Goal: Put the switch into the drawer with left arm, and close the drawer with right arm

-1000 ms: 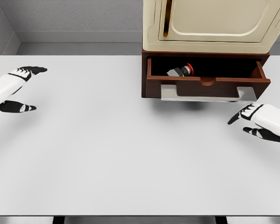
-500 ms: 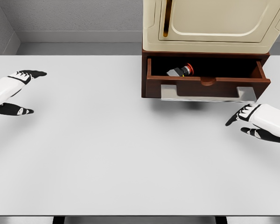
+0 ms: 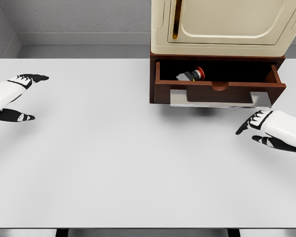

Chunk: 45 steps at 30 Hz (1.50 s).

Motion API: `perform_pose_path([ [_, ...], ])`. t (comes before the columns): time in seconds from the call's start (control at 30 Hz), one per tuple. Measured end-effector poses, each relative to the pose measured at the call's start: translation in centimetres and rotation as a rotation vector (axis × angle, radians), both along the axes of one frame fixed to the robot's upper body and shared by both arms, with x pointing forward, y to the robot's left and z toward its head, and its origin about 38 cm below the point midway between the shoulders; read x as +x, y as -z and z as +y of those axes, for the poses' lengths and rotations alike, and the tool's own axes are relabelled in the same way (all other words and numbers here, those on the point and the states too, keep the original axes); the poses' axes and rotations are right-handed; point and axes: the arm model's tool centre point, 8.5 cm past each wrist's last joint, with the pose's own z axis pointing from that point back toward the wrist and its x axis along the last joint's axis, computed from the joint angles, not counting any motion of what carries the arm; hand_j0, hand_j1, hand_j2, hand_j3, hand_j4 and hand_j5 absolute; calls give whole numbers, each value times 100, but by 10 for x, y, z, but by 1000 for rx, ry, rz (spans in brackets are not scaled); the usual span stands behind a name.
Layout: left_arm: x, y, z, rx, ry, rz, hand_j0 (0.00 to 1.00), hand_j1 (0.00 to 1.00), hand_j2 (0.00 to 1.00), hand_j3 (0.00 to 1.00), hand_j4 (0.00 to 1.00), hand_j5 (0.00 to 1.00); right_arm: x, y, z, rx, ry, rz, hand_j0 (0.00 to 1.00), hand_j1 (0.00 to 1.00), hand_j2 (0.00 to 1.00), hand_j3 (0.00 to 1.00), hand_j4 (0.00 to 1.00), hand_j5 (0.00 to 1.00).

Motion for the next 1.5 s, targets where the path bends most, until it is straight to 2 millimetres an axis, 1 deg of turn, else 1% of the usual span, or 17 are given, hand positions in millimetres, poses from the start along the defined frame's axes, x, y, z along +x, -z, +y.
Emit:
perform_pose_path([
  [0.1,0,1,0,0,1,2,100,100,100,100,100,100,-1,-2,3,0,-10,-4,64,64,64,64,64,64],
  [0.27,-1,1,-1,1,3,1,100,100,100,100,100,100,-1,-6,7,2,-23,-11,64,64,64,64,64,64],
  [0.57,-1,0,-1,0,5,-1,100,100,100,100,100,100,1,-9,7,-56,-40,-35,64,64,64,64,64,64],
  [0.67,-2,0,-3,3,9,-1,100,100,100,100,100,100,1,-8,7,-37,-35,-30,64,64,64,64,64,64],
  [0.9,-2,0,-3,17,22,19,100,100,100,100,100,100,8,-4,-2,-7,6,-19,65,65,65,65,65,65],
  [1.07,-2,0,-3,25,28,29,100,100,100,100,100,100,14,-6,-9,-22,26,-29,65,65,65,65,65,65],
  [1.2,-2,-1,-3,27,28,28,100,100,100,100,100,100,15,-9,-14,-19,42,-33,65,65,65,65,65,65],
  [1.5,-2,-2,-2,31,27,28,100,100,100,100,100,100,6,-14,-1,-21,-7,-34,64,64,64,64,64,64],
])
